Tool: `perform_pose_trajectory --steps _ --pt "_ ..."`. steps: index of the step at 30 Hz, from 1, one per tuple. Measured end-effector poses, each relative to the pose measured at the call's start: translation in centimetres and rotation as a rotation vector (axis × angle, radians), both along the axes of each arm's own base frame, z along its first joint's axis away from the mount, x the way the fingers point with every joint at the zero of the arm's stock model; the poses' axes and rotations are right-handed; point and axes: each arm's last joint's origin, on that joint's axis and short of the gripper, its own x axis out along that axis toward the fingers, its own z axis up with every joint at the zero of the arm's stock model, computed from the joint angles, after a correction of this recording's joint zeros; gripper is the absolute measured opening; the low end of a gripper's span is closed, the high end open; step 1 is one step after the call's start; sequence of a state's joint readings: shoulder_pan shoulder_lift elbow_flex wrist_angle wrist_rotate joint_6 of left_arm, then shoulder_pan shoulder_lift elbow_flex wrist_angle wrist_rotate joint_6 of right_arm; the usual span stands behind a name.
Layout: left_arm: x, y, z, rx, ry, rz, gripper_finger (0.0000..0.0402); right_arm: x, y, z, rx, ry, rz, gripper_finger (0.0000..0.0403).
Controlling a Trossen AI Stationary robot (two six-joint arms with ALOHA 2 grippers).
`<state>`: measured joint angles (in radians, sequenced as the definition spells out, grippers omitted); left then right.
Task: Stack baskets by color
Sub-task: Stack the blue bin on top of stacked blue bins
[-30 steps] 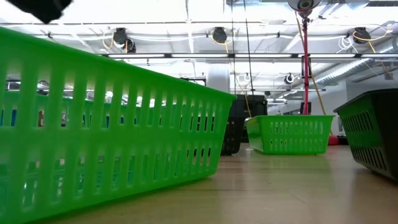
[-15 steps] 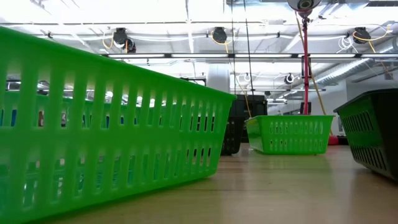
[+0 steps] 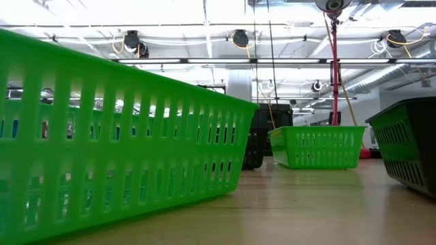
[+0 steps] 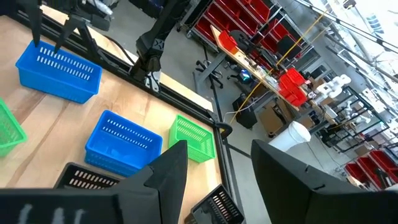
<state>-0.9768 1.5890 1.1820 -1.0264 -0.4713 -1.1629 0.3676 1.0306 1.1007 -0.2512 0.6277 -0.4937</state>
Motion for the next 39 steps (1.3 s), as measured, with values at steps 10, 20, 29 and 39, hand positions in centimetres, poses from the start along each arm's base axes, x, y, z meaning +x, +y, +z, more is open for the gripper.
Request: perform_pose_trajectory --steps 10,20,29,39 --pt "-1.1 -1.8 -0.5 -0.123 0.013 0.025 0.0138 0.0 0.0 -0.1 0.034 -0.002 -0.008 0.0171" --pt "-1.7 -3.8 -3.8 -0.098 0.130 0.036 0.0139 0.0 0.0 -0.1 0.055 -0.005 -0.013 0.0171" --pt "-1.8 -3.8 -4.3 -0.088 0.163 0.046 0.0138 0.0 0.0 -0.1 0.055 -0.007 -0.013 0.0171" --pt "-2.2 -3.2 -5.5 -0.071 0.200 0.039 0.0133 0.0 0.0 -0.1 0.054 -0.007 -0.013 0.0171"
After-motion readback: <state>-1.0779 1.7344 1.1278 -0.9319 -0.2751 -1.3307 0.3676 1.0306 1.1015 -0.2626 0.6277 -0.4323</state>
